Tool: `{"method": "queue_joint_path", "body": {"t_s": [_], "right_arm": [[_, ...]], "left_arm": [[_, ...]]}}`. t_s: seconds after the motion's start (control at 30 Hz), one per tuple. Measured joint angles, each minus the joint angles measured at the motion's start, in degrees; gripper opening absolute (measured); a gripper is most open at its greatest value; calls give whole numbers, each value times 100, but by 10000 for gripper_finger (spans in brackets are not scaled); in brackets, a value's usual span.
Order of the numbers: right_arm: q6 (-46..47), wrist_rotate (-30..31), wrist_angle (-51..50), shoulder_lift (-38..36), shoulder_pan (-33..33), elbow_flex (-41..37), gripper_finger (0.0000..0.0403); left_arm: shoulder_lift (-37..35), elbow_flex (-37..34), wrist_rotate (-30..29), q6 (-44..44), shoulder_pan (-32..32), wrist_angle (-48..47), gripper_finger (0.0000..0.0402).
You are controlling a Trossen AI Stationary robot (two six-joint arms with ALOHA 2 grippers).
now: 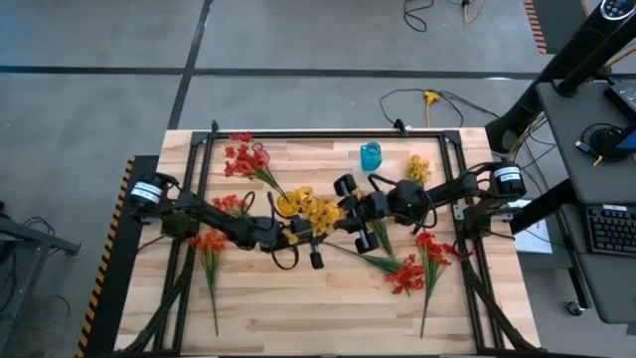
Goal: Sort flowers into vase by color
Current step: Put the left yellow flower into the blue vase
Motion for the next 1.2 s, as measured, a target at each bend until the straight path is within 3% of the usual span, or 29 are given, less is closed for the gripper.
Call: {"method": "queue_joint_path", "body": {"t_s": [0.3,0.47,0.63,0.87,1.2], "right_arm": [[-46,327,-953,-359,-9,-3,180],[-195,359,-2278,-889,-13,-4,233],[-426,661,-3721,-1563,-13,-4,272],[-494,1209,-5219,-2168,-15,-7,295],[-382,1115,-4491,-1086,0,334,282]], "left_arm": [[-47,-12,-130,-9,-134,-216,3],[-303,-91,-863,-21,-364,-883,2],[-765,-209,-1040,-491,-434,-1809,2],[-1223,-515,-1062,-756,-426,-2033,2],[-1112,-520,-1063,-753,-287,-2001,2]]}}
